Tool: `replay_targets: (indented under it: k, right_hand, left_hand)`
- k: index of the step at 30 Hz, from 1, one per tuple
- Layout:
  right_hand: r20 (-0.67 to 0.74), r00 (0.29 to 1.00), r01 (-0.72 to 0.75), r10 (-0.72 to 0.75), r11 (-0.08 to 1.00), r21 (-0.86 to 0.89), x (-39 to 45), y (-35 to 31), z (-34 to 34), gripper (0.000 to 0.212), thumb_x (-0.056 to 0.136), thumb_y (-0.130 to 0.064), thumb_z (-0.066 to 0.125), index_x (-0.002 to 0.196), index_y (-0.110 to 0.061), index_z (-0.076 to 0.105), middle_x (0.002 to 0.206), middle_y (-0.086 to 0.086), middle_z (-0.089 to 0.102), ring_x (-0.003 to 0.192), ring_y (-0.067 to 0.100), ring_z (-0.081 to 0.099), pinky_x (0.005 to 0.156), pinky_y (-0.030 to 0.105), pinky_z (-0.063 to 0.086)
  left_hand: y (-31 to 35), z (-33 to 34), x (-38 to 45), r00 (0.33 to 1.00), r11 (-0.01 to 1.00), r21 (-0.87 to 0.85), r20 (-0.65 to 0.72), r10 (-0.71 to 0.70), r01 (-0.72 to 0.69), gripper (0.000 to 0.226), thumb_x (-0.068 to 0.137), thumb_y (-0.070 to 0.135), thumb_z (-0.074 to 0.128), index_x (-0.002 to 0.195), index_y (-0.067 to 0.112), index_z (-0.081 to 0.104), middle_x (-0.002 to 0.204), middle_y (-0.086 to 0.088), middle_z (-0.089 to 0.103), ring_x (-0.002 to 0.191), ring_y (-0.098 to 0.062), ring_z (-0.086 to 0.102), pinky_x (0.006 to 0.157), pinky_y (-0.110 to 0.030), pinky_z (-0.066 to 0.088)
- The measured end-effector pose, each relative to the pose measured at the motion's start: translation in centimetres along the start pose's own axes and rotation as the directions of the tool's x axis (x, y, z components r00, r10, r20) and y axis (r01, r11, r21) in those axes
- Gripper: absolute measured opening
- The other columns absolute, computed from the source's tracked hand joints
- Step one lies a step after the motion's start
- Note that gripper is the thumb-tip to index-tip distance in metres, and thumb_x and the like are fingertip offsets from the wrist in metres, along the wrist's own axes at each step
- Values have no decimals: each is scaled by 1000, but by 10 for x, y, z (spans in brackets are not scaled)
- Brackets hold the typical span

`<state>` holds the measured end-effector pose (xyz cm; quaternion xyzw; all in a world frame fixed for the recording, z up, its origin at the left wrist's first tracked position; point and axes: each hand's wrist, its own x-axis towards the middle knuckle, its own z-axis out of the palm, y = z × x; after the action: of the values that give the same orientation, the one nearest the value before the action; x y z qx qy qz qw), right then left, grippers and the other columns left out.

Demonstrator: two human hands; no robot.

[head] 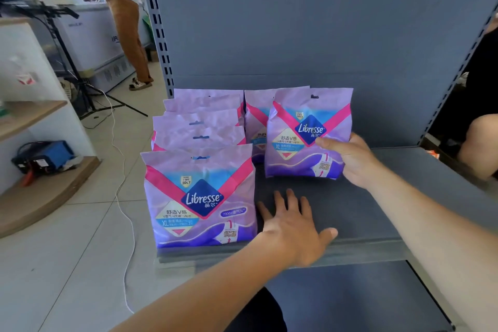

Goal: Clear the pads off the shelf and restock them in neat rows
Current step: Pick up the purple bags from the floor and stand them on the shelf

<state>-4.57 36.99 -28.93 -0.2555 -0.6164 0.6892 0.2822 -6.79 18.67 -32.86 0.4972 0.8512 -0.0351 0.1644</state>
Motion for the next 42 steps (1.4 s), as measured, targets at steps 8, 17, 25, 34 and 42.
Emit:
replay_targets:
  k: [8,17,25,34,42]
  right_hand:
    - [24,1000,-2,3,998,-62,34,34,22,51,76,-24,81,121,-18,59,111,2,72,105,22,69,94,49,53]
    - [-26,999,-47,43,988,-145,49,38,48,59,73,-32,84,121,-18,54,112,1,71,99,20,70,89,48,57]
    - [-166,986,-78,25,944,-320,37,27,51,63,75,-39,82,117,-18,39,117,2,62,98,17,66,78,35,58]
    - [-108,994,-86,1,613,-785,-23,13,13,56,80,-55,70,119,-18,57,120,-2,60,106,17,57,81,31,44]
    - [77,985,47,152,196,-979,-124,-18,-21,37,99,-27,48,136,-31,51,139,4,49,120,22,51,90,29,40]
  left_hand:
    - [0,2,2,1000,1000,-20,12,-6,6,84,95,66,15,153,12,-10,159,-14,-20,145,-39,-21,111,-67,-7]
    - [0,1,2,1000,1000,-21,27,-8,9,83,95,66,15,153,13,-11,159,-13,-21,144,-39,-22,111,-67,-7]
    - [-2,-1,2,1000,999,-35,28,-6,7,84,94,67,16,154,14,-10,160,-12,-18,145,-38,-19,113,-66,-5]
    - [-4,-4,5,1000,999,-45,27,-12,13,87,92,71,19,155,15,-4,161,-13,-14,146,-38,-15,112,-67,0]
    - [-11,-22,-14,973,979,7,-106,204,-205,58,94,52,42,134,10,47,137,-14,45,126,-33,43,103,-48,40]
